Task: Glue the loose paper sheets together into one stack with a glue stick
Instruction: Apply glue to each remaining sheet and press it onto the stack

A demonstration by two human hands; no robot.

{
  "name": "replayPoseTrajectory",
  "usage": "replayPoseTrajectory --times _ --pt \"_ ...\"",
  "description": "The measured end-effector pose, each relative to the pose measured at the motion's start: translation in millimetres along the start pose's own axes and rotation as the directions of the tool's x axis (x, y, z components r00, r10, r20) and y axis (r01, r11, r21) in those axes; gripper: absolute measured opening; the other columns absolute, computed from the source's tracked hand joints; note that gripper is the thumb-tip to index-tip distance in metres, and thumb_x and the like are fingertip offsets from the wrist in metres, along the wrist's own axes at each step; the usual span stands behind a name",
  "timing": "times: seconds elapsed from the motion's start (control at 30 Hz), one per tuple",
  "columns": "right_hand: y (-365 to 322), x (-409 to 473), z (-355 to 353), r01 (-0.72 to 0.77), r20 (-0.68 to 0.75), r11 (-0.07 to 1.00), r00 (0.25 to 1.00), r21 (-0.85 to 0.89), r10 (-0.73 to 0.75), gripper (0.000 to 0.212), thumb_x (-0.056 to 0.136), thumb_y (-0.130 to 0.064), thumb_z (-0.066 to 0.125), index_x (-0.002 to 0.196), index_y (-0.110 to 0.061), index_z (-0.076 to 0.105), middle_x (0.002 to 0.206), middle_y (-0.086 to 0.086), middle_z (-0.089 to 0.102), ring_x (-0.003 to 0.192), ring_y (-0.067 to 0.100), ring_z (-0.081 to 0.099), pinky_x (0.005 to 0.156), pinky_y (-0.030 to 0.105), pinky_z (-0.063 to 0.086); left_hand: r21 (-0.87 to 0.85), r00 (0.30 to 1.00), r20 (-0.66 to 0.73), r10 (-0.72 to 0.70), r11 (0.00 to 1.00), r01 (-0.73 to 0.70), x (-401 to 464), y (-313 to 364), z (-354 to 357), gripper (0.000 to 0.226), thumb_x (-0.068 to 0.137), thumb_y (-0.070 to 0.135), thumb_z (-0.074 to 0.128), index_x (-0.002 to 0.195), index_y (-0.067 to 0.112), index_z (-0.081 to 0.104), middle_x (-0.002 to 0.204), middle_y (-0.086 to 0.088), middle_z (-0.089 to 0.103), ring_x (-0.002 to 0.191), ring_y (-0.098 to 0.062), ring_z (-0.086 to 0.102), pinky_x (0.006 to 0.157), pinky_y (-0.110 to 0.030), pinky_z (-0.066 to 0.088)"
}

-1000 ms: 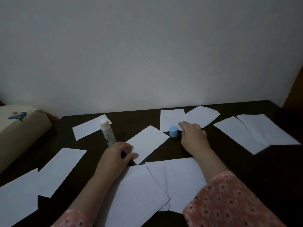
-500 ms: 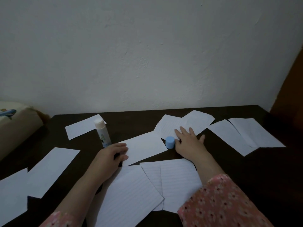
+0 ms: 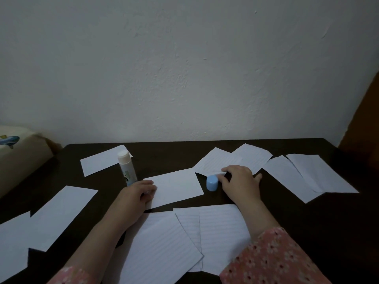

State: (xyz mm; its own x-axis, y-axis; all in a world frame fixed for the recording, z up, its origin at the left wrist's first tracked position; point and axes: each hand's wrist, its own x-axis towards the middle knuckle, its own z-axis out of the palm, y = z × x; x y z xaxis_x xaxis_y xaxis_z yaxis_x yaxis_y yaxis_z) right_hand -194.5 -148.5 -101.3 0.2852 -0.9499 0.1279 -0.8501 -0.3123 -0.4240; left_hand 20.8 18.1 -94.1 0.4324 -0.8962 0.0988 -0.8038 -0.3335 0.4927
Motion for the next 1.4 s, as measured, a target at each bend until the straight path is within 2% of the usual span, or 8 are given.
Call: replayPoseTrajectory --times 0.13,0.27,0.43,0.63,0.77,0.97,1.2,1.4 --pt "-1 0 -4 -0.023 -0.006 0.997 1.000 -0.069 0.023 0.035 0.094 -0.047 0.051 0.124 -0.030 0.058 0.130 -0.006 0.056 0.138 0.020 0.032 0.111 0.064 -0.003 -0.048 0.999 -0.012 -0.038 0.998 0.037 0 2 -1 0.029 0.094 0.017 0.056 0.120 0.024 0.064 0.138 0.011 0.052 0.130 -0.011 0.044 0.112 -0.031 0.030" --pt "-1 0 -4 -0.020 -0.035 0.997 0.999 -0.068 0.018 0.031 0.094 -0.045 0.052 0.121 -0.031 0.060 0.124 -0.007 0.059 0.135 0.019 0.035 0.112 0.063 -0.003 -0.068 0.998 -0.008 -0.070 0.995 0.069 -2 9 -1 0.032 0.087 0.029 0.066 0.118 0.022 0.065 0.137 0.010 0.053 0.127 -0.012 0.046 0.109 -0.033 0.034" --pt "0 -1 -4 0.010 -0.123 1.000 0.992 -0.011 -0.012 0.019 0.097 -0.035 0.051 0.111 -0.028 0.062 0.109 -0.007 0.063 0.116 0.013 0.052 0.116 0.057 0.013 -0.043 0.994 0.005 -0.109 0.993 0.109 -3 16 -2 0.040 0.084 0.032 0.068 0.122 0.022 0.062 0.140 0.010 0.050 0.131 -0.013 0.043 0.110 -0.034 0.033" --pt "-3 8 7 0.075 -0.070 0.996 0.995 0.043 -0.072 0.047 0.095 -0.044 0.050 0.138 -0.026 0.045 0.148 -0.004 0.040 0.138 0.013 0.033 0.113 0.047 0.029 -0.063 0.995 0.004 -0.099 0.993 0.099 -6 14 -3 0.039 0.085 0.033 0.067 0.122 0.025 0.061 0.140 0.012 0.049 0.129 -0.010 0.043 0.109 -0.031 0.033" --pt "-5 26 5 0.064 -0.092 0.997 0.993 -0.040 -0.068 0.050 0.096 -0.044 0.047 0.141 -0.026 0.041 0.150 -0.002 0.036 0.137 0.015 0.031 0.108 0.040 0.033 -0.074 0.996 -0.007 -0.086 0.994 0.085 -6 12 -3 0.039 0.083 0.034 0.068 0.120 0.027 0.061 0.139 0.013 0.049 0.128 -0.007 0.043 0.108 -0.028 0.033" --pt "9 47 7 -0.100 0.010 0.977 0.995 -0.188 0.104 0.072 0.093 -0.061 0.039 0.149 -0.018 0.027 0.156 0.008 0.024 0.142 0.026 0.023 0.112 0.044 0.026 -0.052 0.997 0.008 -0.078 0.996 0.078 1 8 -3 0.041 0.082 0.038 0.068 0.121 0.031 0.060 0.139 0.017 0.048 0.130 -0.006 0.041 0.108 -0.028 0.032" --pt "7 43 11 -0.073 -0.094 0.985 0.994 -0.154 0.059 0.050 0.096 -0.048 0.043 0.136 -0.019 0.047 0.135 0.002 0.051 0.125 0.019 0.043 0.102 0.038 0.035 -0.025 0.998 0.008 -0.058 0.998 0.058 3 11 -2 0.039 0.084 0.035 0.066 0.122 0.029 0.059 0.140 0.014 0.048 0.130 -0.008 0.041 0.109 -0.030 0.032" --pt "7 42 8 -0.103 -0.158 0.983 0.984 -0.152 0.078 0.037 0.096 -0.044 0.047 0.124 -0.023 0.059 0.118 0.001 0.058 0.108 0.016 0.051 0.092 0.033 0.042 -0.030 0.998 -0.002 -0.067 0.997 0.067 3 15 1 0.037 0.088 0.034 0.063 0.125 0.030 0.058 0.142 0.015 0.045 0.131 -0.008 0.040 0.110 -0.029 0.032"
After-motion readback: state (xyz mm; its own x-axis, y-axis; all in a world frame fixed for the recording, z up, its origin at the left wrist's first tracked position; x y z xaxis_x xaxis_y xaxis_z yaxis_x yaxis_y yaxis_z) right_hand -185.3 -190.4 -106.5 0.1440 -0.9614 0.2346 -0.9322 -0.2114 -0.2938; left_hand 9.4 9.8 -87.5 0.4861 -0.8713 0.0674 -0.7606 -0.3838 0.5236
